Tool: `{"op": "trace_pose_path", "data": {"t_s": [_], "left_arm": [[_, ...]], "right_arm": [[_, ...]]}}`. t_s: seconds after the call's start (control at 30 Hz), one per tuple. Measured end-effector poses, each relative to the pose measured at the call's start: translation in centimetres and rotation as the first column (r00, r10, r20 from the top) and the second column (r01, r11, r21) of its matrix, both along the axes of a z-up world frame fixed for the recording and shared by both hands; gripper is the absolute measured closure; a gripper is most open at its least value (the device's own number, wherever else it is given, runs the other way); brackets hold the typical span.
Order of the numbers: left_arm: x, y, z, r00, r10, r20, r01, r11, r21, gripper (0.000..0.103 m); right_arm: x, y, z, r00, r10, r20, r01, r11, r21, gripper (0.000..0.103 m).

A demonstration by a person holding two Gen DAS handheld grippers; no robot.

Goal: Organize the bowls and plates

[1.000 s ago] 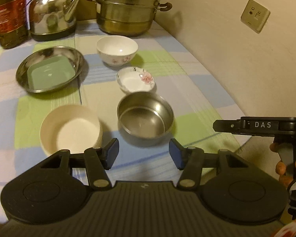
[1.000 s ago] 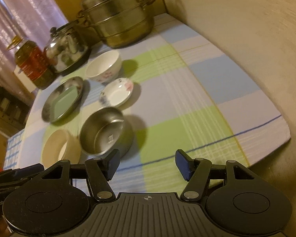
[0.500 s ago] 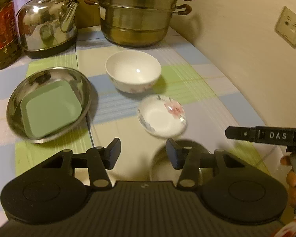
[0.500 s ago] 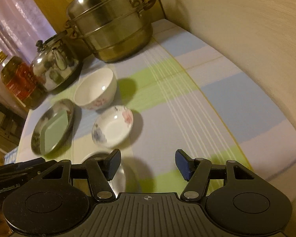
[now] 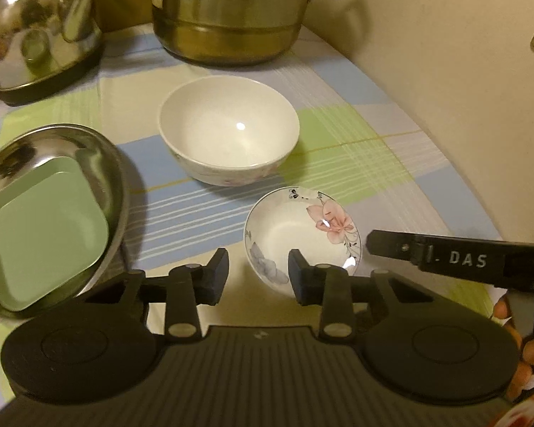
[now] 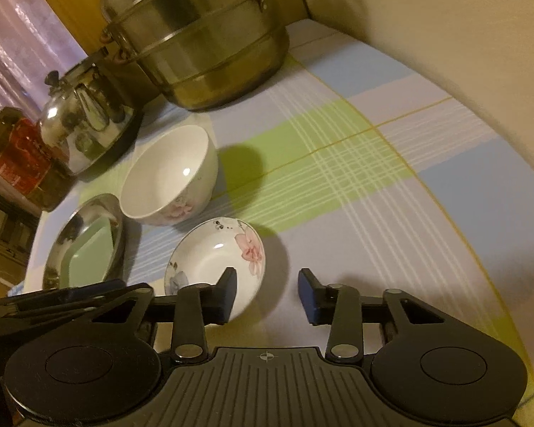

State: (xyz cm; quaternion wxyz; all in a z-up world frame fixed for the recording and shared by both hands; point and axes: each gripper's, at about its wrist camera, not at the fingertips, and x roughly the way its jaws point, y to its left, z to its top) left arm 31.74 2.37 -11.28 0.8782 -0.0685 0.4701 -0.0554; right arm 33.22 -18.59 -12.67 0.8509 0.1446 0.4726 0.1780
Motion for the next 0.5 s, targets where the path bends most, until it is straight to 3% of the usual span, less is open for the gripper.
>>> {"op": "trace_pose_path", "data": {"t_s": [0.23, 0.5], "left_arm": [[1.7, 0.3, -1.4, 1.000, -0.010, -0.029, 0.009, 1.000, -0.007, 0.078], [2.6, 0.3, -2.6, 0.999, -0.015, -0.051, 0.014, 1.000, -0.016, 0.086]], "right_arm": [[1.1, 1.0, -1.5, 0.999, -0.007, -0.033, 0.007, 1.000, -0.013, 0.072], [1.6, 1.7, -2.2, 0.999, -0.020, -0.047, 0.019, 1.000, -0.024, 0.087]]}}
